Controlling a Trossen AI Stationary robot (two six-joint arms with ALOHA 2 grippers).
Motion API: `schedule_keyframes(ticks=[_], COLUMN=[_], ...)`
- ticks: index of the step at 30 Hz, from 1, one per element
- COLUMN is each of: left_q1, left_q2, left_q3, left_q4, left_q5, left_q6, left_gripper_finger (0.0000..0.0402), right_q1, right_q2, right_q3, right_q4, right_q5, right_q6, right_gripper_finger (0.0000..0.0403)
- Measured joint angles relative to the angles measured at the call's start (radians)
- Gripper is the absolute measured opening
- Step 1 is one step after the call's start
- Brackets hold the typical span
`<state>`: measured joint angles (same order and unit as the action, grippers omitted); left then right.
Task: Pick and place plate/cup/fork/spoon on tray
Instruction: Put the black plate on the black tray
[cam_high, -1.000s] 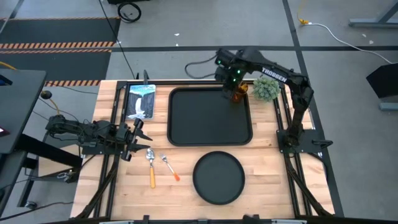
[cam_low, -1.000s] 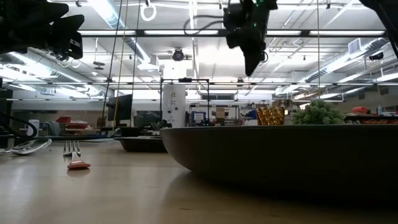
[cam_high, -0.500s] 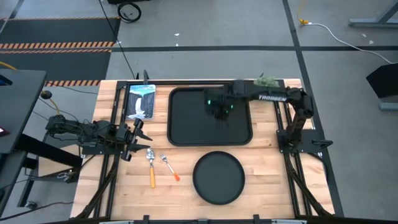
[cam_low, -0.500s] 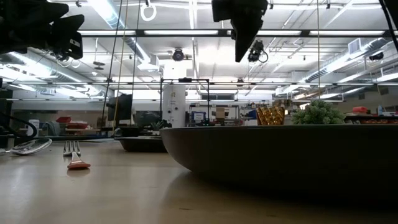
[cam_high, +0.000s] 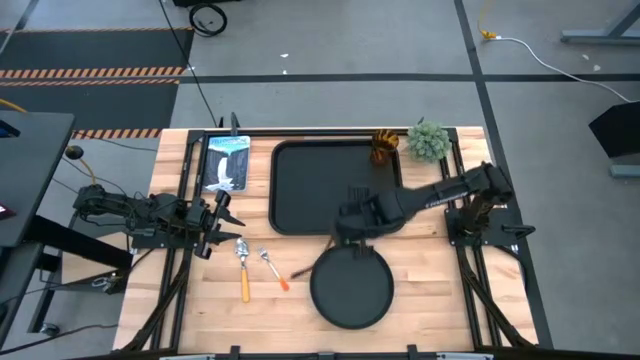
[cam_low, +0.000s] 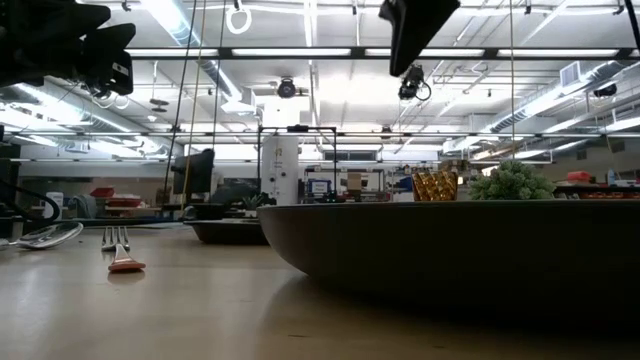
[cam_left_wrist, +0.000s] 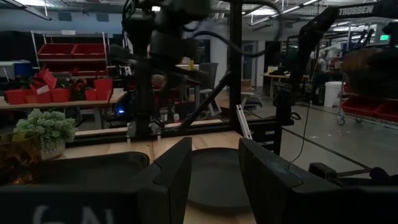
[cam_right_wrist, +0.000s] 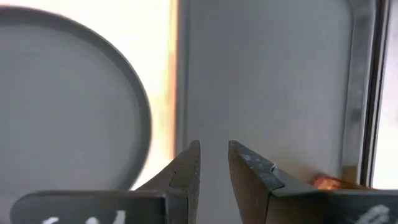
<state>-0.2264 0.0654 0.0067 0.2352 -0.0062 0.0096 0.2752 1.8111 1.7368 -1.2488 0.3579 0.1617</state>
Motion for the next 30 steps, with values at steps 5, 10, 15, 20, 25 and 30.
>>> schedule_keyframes(ticks=[5,10,15,20,25,30], left_q1=[0.000,-0.001,-0.002,-0.001,-0.001,-0.001], left_q2=[0.000,0.000,0.000,0.000,0.000,0.000], left_q3=[0.000,0.000,0.000,0.000,0.000,0.000], left_q4=[0.000,0.010,0.046,0.058,0.058,0.059], left_q5=[0.000,0.000,0.001,0.000,-0.002,-0.013], left_q6=[0.000,-0.091,-0.199,-0.250,-0.224,-0.176], left_gripper_finger=[0.0142,0.0142,0.0142,0.0142,0.0142,0.0142], right_q1=[0.104,0.186,0.254,0.318,0.381,0.453], right_q2=[0.000,0.001,0.001,0.001,0.003,0.002], right_q3=[-0.048,-0.105,-0.167,-0.239,-0.285,-0.326], right_q4=[0.112,0.202,0.325,0.428,0.436,0.430], right_q5=[0.061,0.143,0.157,0.198,0.271,0.330], right_q6=[0.012,-0.002,-0.008,-0.030,-0.032,-0.025], right_gripper_finger=[0.0089,0.0089,0.0089,0.0089,0.0089,0.0089])
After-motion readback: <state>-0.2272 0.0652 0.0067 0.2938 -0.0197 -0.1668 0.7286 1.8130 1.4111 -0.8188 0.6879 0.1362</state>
